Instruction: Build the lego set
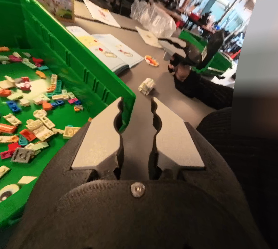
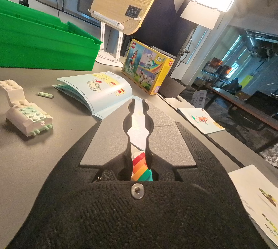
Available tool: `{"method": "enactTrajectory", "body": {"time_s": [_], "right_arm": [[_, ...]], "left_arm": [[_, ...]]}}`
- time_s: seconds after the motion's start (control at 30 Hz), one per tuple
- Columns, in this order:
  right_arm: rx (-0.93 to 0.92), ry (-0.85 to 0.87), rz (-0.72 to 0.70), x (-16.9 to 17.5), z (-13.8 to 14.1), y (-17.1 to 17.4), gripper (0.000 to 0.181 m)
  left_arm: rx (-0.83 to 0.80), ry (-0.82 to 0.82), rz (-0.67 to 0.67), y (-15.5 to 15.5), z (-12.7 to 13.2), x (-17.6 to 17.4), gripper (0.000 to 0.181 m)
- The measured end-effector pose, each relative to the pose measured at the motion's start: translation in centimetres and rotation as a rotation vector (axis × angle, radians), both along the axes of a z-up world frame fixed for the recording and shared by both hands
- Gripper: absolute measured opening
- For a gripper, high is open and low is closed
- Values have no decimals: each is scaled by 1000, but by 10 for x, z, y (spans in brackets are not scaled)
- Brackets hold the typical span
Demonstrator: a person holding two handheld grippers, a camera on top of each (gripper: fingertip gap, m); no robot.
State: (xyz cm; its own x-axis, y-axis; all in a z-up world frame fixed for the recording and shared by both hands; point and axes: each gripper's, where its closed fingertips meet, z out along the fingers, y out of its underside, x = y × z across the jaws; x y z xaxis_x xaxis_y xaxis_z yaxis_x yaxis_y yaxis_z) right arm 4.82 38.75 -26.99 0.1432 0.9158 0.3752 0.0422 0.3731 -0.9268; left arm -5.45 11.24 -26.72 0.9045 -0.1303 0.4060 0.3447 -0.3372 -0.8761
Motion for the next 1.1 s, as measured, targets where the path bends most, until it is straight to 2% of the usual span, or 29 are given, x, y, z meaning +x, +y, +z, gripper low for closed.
{"method": "enactTrajectory", "body": {"time_s": [0.17, 0.3, 0.77, 1.1], "right_arm": [[-1, -2, 6, 0, 0, -1, 8], [3, -6, 7, -1, -1, -1, 8], [11, -12, -5, -1, -2, 0, 8], [19, -16, -8, -2, -2, 0, 8]], "left_arm": [[188, 9, 267, -20, 37, -51, 35], [234, 35, 400, -36, 45, -76, 35], [261, 76, 439, -43, 45, -83, 35], [206, 141, 413, -37, 39, -81, 35]]}}
